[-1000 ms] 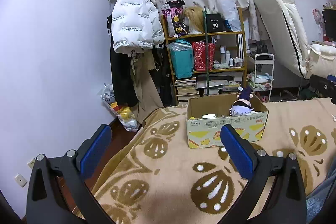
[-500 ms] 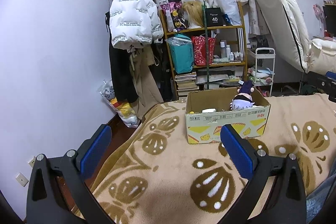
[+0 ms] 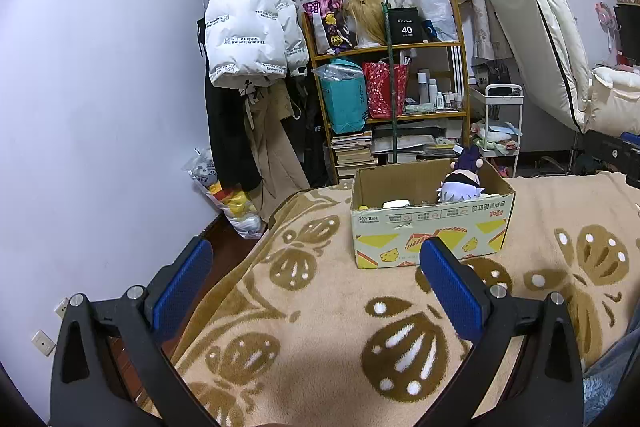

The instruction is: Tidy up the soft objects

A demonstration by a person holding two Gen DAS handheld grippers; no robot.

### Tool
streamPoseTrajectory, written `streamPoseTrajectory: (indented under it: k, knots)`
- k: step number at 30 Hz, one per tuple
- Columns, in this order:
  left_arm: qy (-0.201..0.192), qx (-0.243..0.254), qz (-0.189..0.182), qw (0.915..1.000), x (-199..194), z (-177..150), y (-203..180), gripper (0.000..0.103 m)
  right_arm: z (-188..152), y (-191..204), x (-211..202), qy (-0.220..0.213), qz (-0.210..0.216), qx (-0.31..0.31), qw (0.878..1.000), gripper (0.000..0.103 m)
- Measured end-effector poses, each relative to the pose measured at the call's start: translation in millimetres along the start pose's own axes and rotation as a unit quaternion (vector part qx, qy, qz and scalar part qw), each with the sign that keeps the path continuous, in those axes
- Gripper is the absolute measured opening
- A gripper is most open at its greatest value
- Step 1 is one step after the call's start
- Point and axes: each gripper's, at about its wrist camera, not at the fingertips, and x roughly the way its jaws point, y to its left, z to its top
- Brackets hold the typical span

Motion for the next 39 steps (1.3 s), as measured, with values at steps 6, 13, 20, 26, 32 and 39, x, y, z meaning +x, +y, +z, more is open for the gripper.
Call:
streamPoseTrajectory:
  k: [6,13,20,26,32,39]
  knots:
    - [0.001,0.0,-0.001,1.0,0.1,-0.2,0.1,0.102,0.6,1.3,-2.2,-0.009,-0.008,0.0,1.0,0.103]
    - [-0.001,0.001,0.0,1.0,-0.2,0.1,-1.5,0.102,0.9,1.0,-2.5,-0.003,-0.004,0.006,1.0,0.103]
    - [0.004,0.001,-0.001,1.0,-0.4,-0.4,-3.6,0.102,1.1,2.2,-2.8,-0.002,-0.006,0.005,1.0,0.103]
    - [0.007,0.006,0.0,1.0,-0.2,-1.1,-3.4,0.102,1.1,2.6,-2.4,-0.003,-0.006,0.007,1.0,0.103]
    - [0.01,0.01,0.0,0.9999,2.1,-2.5,-1.7,0.102,1.2,1.3,-3.1,-0.002,-0.004,0.009,1.0,0.103]
    - [0.025,0.006,0.012,0.9996,9.8,-3.9,1.5,0.102,-0.4,0.5,-3.1,0.0,-0.006,0.009,1.0,0.103]
